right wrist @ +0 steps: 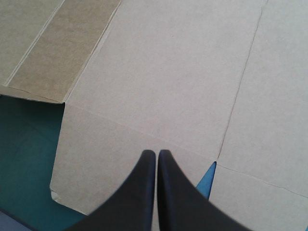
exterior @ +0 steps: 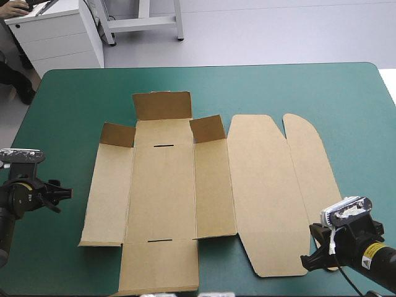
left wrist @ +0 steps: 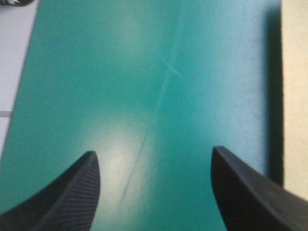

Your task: Fold the box

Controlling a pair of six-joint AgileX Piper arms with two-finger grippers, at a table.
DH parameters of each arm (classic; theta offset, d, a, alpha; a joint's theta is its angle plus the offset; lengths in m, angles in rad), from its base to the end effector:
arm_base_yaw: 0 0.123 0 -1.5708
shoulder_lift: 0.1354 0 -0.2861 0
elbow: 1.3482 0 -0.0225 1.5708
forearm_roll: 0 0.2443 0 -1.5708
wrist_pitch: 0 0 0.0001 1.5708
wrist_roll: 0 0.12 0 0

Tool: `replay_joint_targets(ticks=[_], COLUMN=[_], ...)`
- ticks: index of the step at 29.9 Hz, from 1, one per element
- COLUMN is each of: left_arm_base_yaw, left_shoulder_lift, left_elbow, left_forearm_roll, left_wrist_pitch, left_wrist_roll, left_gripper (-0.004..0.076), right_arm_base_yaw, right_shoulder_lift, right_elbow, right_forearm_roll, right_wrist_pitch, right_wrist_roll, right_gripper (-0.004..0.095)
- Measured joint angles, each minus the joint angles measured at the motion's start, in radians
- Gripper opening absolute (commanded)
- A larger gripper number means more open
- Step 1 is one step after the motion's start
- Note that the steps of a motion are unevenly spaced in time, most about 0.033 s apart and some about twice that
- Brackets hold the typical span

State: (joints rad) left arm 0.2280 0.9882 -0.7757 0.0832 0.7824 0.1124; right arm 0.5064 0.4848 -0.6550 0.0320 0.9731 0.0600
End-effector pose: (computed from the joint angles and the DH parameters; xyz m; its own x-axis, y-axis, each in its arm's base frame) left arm 0.1887 0.0510 0.2784 -0.7999 -0.0107 -0.6000 -0.1262 0.9805 0.1507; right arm 0.0756 0.0455 0.2945 -0.6110 -0.2498 -0.7511 -0.4561 0.8867 0.0761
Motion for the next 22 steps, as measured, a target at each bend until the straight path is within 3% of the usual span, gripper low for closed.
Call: replay_joint_targets(ticks=[6, 12, 16, 22], left_arm_base_yaw=[0.096, 0.204, 0.226, 0.222], left_shoulder_lift=[0.087, 0.183, 0.232, 0.263], left_elbow=[-0.021, -0.022, -0.022, 0.016], left_forearm_roll=[-0.238, -0.513, -0.564, -0.578], left_wrist_pitch=[0.07, 0.232, 0.319, 0.343], left_wrist_roll=[0.167, 0.354, 0.391, 0.408], left_gripper=[0.0463, 0.0463, 0.0463, 0.0463], right_arm_base_yaw=[0.0, 0.0, 0.0, 0.0], right_shoulder_lift=[0.0, 0.0, 0.0, 0.0], right_elbow=[0.0, 0.001, 0.001, 0.001], right_forearm_roll=[0.017, 0.079, 0.095, 0.096], right_wrist_pitch=[0.004, 0.004, 0.004, 0.004], right_wrist_roll=[-0.008, -0.052, -0.06, -0.065], right_gripper=[0.0, 0.0, 0.0, 0.0003])
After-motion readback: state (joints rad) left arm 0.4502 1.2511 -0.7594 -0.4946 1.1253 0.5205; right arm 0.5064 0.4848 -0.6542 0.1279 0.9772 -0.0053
